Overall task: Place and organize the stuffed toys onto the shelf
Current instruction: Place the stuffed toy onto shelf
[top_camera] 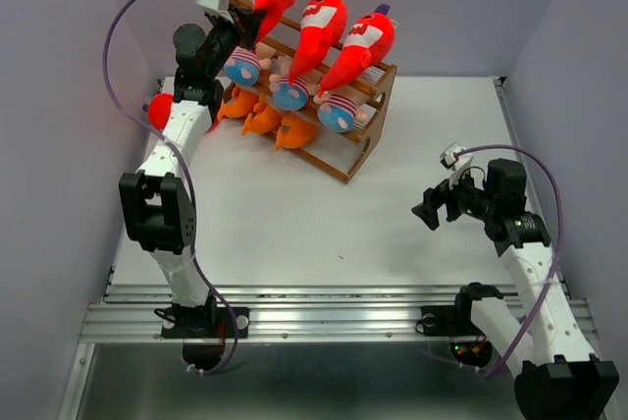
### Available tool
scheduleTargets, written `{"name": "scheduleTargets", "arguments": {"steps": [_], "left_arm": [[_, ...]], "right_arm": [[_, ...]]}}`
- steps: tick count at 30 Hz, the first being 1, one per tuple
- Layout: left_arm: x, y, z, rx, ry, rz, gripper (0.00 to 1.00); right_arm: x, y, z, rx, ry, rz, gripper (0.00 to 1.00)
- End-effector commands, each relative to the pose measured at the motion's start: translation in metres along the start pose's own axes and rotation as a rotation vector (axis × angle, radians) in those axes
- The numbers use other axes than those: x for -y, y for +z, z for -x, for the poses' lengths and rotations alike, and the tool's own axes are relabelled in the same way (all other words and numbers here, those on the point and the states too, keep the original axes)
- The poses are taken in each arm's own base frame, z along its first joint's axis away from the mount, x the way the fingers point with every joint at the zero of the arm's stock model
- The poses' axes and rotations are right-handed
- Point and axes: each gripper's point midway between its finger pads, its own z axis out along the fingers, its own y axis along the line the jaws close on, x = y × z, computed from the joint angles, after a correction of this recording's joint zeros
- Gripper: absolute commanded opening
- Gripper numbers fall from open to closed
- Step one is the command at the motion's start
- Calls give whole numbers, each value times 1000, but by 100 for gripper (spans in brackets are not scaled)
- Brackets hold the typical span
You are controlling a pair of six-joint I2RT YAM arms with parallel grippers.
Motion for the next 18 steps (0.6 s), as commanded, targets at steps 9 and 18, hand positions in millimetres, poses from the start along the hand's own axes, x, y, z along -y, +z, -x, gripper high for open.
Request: {"name": "scheduleTargets", "arguments": {"steps": [9,18], "left_arm": [[2,11,2,47,-5,-63,0],[1,9,-21,2,-22,-72,0]], "right_arm": [[3,-3,7,41,-33,-4,100],[4,-3,7,39,-32,-5,100]]}}
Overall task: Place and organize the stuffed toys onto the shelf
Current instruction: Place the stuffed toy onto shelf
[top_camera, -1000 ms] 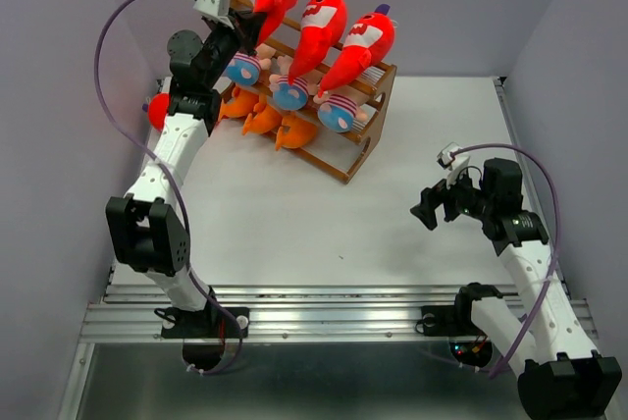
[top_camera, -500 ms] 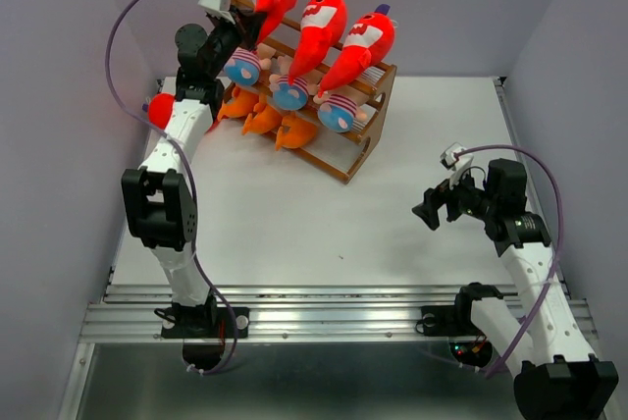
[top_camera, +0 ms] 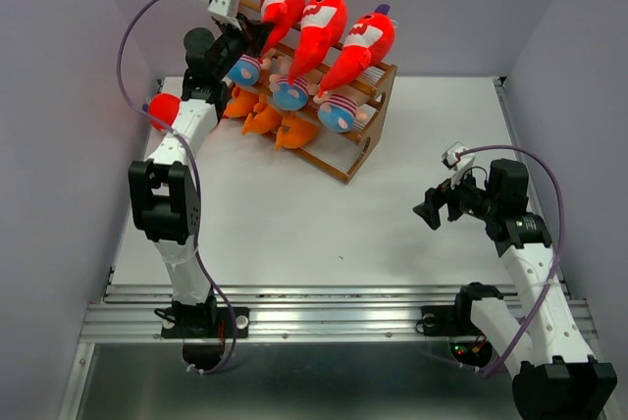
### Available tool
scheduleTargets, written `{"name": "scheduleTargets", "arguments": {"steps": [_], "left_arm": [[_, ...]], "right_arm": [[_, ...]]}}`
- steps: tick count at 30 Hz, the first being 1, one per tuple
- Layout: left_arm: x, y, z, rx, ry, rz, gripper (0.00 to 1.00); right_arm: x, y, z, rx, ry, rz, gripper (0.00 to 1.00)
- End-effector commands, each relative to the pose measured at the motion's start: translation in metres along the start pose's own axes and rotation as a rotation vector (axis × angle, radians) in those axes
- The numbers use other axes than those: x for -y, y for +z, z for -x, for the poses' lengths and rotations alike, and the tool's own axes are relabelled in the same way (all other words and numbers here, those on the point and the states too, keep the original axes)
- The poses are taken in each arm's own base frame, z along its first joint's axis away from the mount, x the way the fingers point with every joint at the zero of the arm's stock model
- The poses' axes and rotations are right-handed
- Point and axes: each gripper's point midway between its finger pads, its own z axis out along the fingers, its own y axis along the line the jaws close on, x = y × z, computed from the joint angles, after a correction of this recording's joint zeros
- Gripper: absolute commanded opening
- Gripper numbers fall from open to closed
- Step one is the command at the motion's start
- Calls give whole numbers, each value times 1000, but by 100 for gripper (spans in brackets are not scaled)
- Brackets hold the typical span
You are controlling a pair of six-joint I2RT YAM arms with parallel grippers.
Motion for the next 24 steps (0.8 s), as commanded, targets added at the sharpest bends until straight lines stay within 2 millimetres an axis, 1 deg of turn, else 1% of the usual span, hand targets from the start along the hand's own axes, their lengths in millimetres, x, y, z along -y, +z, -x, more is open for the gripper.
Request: {"name": "scheduleTargets", "arguments": {"steps": [1,8,11,12,14,15,16,18,19,21,23,24], "left_arm": [[11,-2,27,77,39,-41,0],[6,-3,11,51,27,-29,0],[6,-4,8,46,24,-27,0],[6,-5,8,45,23,-27,3],[6,-6,7,41,23,-25,6],[6,-7,6,39,23,-23,12],[6,-7,5,38,21,-21,15],[6,-9,4,36,21,-18,19],[6,-9,3,34,19,-15,25],[6,-10,3,33,15,-10,31],[6,-11,2,30,14,-13,34],[6,-12,2,30,14,-13,41]], "right_arm": [[3,-2,6,32,-24,-7,100],[3,-1,7,33,-24,-4,100],[5,-2,7,34,-21,-12,100],[4,-3,6,34,-20,-11,100],[4,-2,7,35,-21,-11,100],[4,-3,6,34,-20,-11,100],[5,-2,6,34,-20,-11,100],[4,-3,6,34,-20,-11,100],[4,-2,7,35,-21,-10,100],[4,-3,7,36,-22,-10,100],[4,-3,7,36,-22,-10,100],[4,-3,7,36,-22,-10,100]]}}
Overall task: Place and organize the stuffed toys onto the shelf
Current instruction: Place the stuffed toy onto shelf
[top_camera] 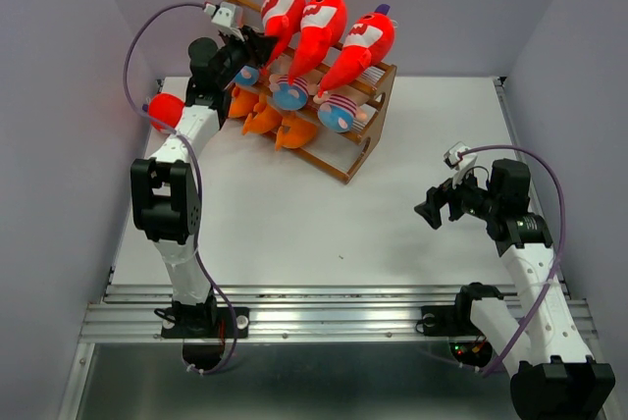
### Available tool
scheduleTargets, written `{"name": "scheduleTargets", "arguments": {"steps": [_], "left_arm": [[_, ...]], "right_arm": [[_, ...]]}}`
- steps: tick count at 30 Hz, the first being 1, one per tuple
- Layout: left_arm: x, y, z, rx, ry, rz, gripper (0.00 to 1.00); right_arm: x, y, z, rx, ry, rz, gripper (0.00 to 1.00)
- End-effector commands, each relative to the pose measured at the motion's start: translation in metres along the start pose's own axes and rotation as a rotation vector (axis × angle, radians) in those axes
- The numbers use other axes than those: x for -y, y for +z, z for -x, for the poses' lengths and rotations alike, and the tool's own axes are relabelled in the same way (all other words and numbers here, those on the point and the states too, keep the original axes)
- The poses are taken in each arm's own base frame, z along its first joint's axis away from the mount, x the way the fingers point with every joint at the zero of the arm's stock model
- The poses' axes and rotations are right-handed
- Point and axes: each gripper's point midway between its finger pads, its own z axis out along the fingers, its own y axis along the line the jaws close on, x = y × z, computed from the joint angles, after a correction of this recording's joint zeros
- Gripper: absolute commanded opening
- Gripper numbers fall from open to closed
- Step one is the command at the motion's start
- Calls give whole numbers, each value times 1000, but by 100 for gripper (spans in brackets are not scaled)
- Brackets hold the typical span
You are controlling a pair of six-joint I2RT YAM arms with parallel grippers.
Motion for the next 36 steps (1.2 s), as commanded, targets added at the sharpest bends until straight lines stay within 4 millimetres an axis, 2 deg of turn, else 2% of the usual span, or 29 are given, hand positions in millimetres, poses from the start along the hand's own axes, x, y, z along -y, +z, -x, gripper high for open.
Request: {"name": "scheduleTargets", "arguments": {"steps": [1,3,4,6,9,25,26,28,29,31,32,36], "left_arm": [[13,-6,37,85,44,-23,43],[13,-8,37,89,43,-16,48],[14,-10,42,100,50,-16,55],[15,-11,42,104,48,-11,62],[17,-14,47,115,53,-13,69],[36,-32,80,180,81,-34,82],[41,-37,90,196,89,-34,85],[41,-46,92,200,95,-20,89],[48,-55,104,222,108,-19,91],[44,-67,102,214,121,18,98],[45,-79,109,223,131,46,99],[42,-112,114,219,166,144,99]], "right_arm": [[1,-1,7,32,-30,-2,100],[1,-1,7,32,-30,-2,100],[1,-1,7,33,-31,-1,100],[1,-1,7,32,-30,0,100],[1,-1,7,32,-30,0,100],[2,-2,7,33,-29,-6,100],[2,-2,7,34,-30,-6,100],[2,-3,7,34,-30,-6,100],[2,-3,7,36,-31,-5,100],[1,-3,7,37,-34,-6,100],[1,-3,7,37,-34,-6,100],[2,-3,7,35,-33,-7,100]]}}
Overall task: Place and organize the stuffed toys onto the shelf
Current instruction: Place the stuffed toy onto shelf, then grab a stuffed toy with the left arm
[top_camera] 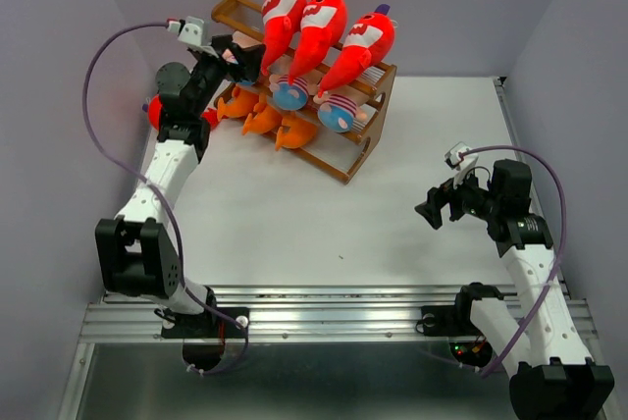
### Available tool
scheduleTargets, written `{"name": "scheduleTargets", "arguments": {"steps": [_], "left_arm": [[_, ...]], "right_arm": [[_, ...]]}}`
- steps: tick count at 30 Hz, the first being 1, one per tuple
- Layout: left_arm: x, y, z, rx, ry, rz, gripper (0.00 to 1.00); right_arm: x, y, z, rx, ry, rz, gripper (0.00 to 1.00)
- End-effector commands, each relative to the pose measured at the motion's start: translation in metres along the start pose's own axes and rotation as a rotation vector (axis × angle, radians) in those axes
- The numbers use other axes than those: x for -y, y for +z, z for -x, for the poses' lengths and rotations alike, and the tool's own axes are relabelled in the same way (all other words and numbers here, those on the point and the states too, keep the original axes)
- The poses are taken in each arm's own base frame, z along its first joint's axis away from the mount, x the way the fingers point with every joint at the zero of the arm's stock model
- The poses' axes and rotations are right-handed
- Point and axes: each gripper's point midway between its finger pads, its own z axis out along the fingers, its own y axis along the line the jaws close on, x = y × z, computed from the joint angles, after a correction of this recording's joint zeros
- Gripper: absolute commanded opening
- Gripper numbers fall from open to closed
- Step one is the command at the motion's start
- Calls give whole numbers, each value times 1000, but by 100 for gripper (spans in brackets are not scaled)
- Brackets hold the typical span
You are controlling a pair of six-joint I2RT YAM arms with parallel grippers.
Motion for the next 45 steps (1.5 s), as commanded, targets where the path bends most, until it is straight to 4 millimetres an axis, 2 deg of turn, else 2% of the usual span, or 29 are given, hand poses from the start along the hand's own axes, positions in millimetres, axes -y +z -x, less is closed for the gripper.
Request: {"name": "scheduleTargets", "arguments": {"steps": [1,2,3,4,5,6,11,12,14,15,17,19,21,25,32,42,45], "left_arm": [[2,-35,52,102,117,81,99],[6,-45,62,115,130,89,99],[2,-53,52,91,126,117,99],[2,-64,57,90,133,149,99],[0,-71,54,78,129,167,99],[-4,-79,39,47,118,187,99],[-14,-121,10,-27,0,307,99],[-21,-131,-9,-71,-43,349,99],[-21,-142,-16,-77,-58,372,99],[-24,-150,-31,-104,-70,388,99],[-28,-160,-38,-109,-85,429,99],[-41,-172,-49,-128,-98,521,99],[-54,-184,-51,-113,-119,623,99],[-59,-193,-55,-117,-125,669,99],[-76,-203,-78,-175,-148,773,99],[-92,-214,-86,-168,-171,878,99],[-96,-216,-95,-192,-186,904,99]], "right_arm": [[2,-1,6,28,-29,-5,100],[2,-1,5,27,-28,-4,100],[2,-1,5,27,-28,-6,100],[2,-1,5,26,-28,-8,100],[3,-1,5,24,-27,-10,100],[3,-1,4,23,-27,-12,100],[5,0,3,18,-25,-19,100],[5,-1,3,17,-27,-20,100],[6,0,4,18,-27,-22,100],[6,0,4,17,-28,-22,100],[6,0,3,15,-27,-23,100],[6,0,3,16,-30,-23,100],[6,0,3,15,-29,-24,100],[6,0,3,15,-30,-26,100],[7,0,2,12,-29,-28,100],[8,0,2,12,-32,-31,100],[8,0,2,13,-31,-33,100]]}}
